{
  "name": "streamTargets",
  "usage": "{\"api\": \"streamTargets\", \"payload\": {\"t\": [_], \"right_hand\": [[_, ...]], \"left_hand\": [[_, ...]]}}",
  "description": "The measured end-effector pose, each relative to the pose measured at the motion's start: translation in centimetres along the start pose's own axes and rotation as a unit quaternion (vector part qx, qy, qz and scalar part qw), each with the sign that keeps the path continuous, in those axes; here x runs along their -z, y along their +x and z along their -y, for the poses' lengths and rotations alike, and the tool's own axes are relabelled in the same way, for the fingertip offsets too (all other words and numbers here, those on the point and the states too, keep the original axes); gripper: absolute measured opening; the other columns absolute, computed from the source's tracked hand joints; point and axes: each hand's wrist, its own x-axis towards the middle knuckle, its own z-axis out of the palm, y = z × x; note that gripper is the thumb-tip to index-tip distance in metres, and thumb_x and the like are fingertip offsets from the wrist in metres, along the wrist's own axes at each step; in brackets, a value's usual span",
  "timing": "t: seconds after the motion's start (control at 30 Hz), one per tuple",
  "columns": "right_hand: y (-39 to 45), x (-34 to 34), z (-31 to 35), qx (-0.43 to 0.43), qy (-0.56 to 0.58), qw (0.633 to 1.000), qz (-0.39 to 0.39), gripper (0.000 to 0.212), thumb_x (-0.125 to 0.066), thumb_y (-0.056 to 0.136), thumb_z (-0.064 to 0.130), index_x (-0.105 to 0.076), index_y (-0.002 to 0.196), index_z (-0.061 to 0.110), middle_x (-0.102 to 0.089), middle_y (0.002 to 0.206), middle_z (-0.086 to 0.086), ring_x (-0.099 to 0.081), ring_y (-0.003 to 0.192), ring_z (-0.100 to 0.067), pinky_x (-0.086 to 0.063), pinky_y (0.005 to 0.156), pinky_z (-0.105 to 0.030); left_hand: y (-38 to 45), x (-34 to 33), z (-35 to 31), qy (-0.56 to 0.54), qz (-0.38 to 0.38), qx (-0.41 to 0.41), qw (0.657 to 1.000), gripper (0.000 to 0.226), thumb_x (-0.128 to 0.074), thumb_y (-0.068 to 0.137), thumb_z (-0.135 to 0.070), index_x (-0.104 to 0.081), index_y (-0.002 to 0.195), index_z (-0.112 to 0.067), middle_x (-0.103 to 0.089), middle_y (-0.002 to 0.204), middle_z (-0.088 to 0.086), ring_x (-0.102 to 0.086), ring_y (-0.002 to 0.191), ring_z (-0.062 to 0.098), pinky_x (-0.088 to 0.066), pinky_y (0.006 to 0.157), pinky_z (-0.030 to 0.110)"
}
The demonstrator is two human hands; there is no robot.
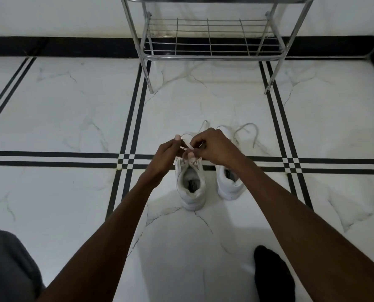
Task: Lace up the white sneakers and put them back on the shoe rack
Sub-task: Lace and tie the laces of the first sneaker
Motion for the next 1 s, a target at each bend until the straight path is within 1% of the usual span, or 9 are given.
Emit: {"api": "streamTargets", "payload": {"t": [0.13, 0.23, 0.33, 0.43, 0.5, 0.7, 0.83, 0.93, 1.0], "right_hand": [[0.0, -1.3, -0.5, 0.029, -0.036, 0.991, -0.125, 0.007, -0.080, 0.080, 0.015, -0.082, 0.085, 0.020, -0.079, 0.078, 0.001, -0.074, 0.068, -0.012, -0.063, 0.072, -0.035], [-0.1, -1.6, -0.8, 0.004, 0.070, 0.985, -0.159, 0.008, -0.083, 0.078, 0.011, -0.082, 0.086, 0.012, -0.081, 0.082, -0.004, -0.076, 0.073, -0.014, -0.063, 0.077, -0.036], [-0.1, -1.6, -1.3, -0.040, 0.164, 0.976, -0.140, 0.013, -0.088, 0.072, 0.013, -0.082, 0.083, 0.010, -0.080, 0.082, -0.005, -0.077, 0.077, -0.018, -0.063, 0.080, -0.039], [-0.1, -1.6, -1.7, -0.069, 0.248, 0.959, -0.121, 0.016, -0.087, 0.073, 0.013, -0.081, 0.087, 0.006, -0.080, 0.085, -0.008, -0.078, 0.079, -0.026, -0.064, 0.075, -0.040], [-0.1, -1.6, -1.8, -0.080, 0.284, 0.948, -0.115, 0.018, -0.085, 0.077, 0.013, -0.080, 0.091, 0.003, -0.080, 0.085, -0.013, -0.077, 0.082, -0.032, -0.064, 0.076, -0.040], [0.1, -1.8, -2.0, -0.139, 0.349, 0.922, -0.094, 0.014, -0.083, 0.080, 0.012, -0.074, 0.082, 0.001, -0.078, 0.089, -0.022, -0.078, 0.086, -0.032, -0.061, 0.071, -0.034], [0.6, -1.6, -3.5, -0.206, 0.240, 0.940, -0.128, 0.013, -0.079, 0.082, 0.008, -0.073, 0.079, -0.003, -0.078, 0.092, -0.022, -0.078, 0.083, -0.032, -0.063, 0.077, -0.043], [0.1, -1.5, -5.3, -0.205, -0.020, 0.962, -0.179, 0.025, -0.077, 0.084, 0.018, -0.076, 0.077, -0.005, -0.077, 0.083, -0.018, -0.073, 0.084, -0.030, -0.055, 0.075, -0.031], [-0.5, -2.0, -5.9, -0.191, -0.060, 0.961, -0.189, 0.030, -0.076, 0.085, 0.018, -0.069, 0.066, -0.003, -0.073, 0.075, -0.016, -0.070, 0.082, -0.028, -0.049, 0.068, -0.028]], "left_hand": [[0.2, -0.6, -0.1, -0.017, -0.020, 0.023, 0.999, 0.058, -0.031, 0.106, -0.057, -0.071, 0.115, -0.016, -0.077, 0.107, 0.004, -0.070, 0.105, 0.016, -0.046, 0.084, 0.034], [0.1, -0.7, 0.1, -0.022, -0.026, -0.001, 0.999, 0.051, -0.032, 0.108, -0.050, -0.066, 0.132, -0.021, -0.073, 0.121, -0.007, -0.065, 0.112, 0.000, -0.052, 0.075, 0.020], [0.5, 0.1, 1.0, 0.095, -0.064, -0.059, 0.992, 0.044, -0.039, 0.110, -0.037, -0.055, 0.145, -0.016, -0.065, 0.138, 0.000, -0.063, 0.115, 0.004, -0.053, 0.074, 0.004], [0.9, 1.1, 2.0, 0.211, -0.141, -0.113, 0.961, 0.027, -0.057, 0.104, -0.020, -0.068, 0.126, -0.010, -0.073, 0.119, 0.010, -0.065, 0.086, 0.008, -0.059, 0.078, 0.025], [0.9, 1.7, 2.3, 0.237, -0.176, -0.141, 0.945, 0.015, -0.066, 0.098, -0.022, -0.074, 0.104, -0.010, -0.075, 0.104, 0.009, -0.064, 0.088, 0.013, -0.057, 0.083, 0.044], [1.0, 3.6, 3.2, 0.286, -0.224, -0.112, 0.925, 0.036, -0.058, 0.097, -0.051, -0.069, 0.096, -0.016, -0.067, 0.108, 0.003, -0.051, 0.115, 0.022, -0.029, 0.100, 0.028], [-0.1, 4.5, 3.8, 0.281, -0.260, -0.036, 0.923, 0.026, -0.069, 0.094, -0.038, -0.069, 0.095, -0.012, -0.059, 0.121, 0.012, -0.043, 0.126, 0.033, -0.028, 0.097, 0.032], [-1.6, 5.6, 5.3, 0.336, -0.303, 0.073, 0.889, 0.027, -0.068, 0.094, -0.032, -0.071, 0.106, -0.008, -0.055, 0.131, 0.018, -0.040, 0.131, 0.043, -0.038, 0.105, 0.053], [-2.5, 5.6, 6.2, 0.343, -0.306, 0.140, 0.877, 0.029, -0.067, 0.094, -0.033, -0.071, 0.110, -0.009, -0.051, 0.135, 0.019, -0.035, 0.135, 0.045, -0.033, 0.111, 0.064]]}}
